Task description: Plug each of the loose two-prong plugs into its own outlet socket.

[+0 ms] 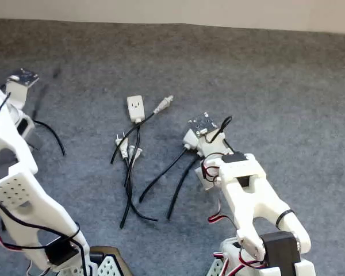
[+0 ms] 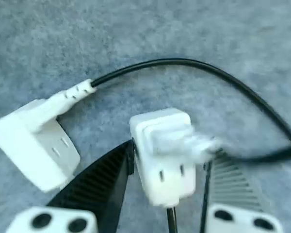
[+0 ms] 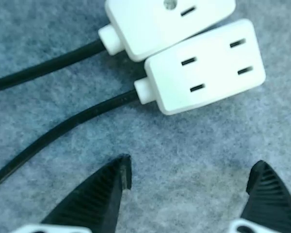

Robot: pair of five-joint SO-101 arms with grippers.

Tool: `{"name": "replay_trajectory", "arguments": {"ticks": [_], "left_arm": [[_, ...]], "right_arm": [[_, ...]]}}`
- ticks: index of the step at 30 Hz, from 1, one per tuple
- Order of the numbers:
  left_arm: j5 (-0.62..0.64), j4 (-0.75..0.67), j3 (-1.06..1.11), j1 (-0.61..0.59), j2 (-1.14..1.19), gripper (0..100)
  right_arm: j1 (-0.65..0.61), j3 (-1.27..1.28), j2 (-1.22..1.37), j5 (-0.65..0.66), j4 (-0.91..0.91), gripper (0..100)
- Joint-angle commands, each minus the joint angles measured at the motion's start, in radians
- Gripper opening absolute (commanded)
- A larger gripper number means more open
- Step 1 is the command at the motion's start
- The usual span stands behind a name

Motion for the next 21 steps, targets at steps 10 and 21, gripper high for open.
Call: {"name": "replay_trajectory", "arguments": {"ticks": [10, 21], "left_arm": [[0.101, 0.284, -0.394, 0.028, -0.013, 25], [0.308, 0.313, -0.533, 0.427, -0.012, 25]], "right_arm": [[0.005, -0.005, -0.044, 0.009, -0.018, 35.4], [0.025, -0.007, -0.053, -0.041, -0.016, 35.4]]}}
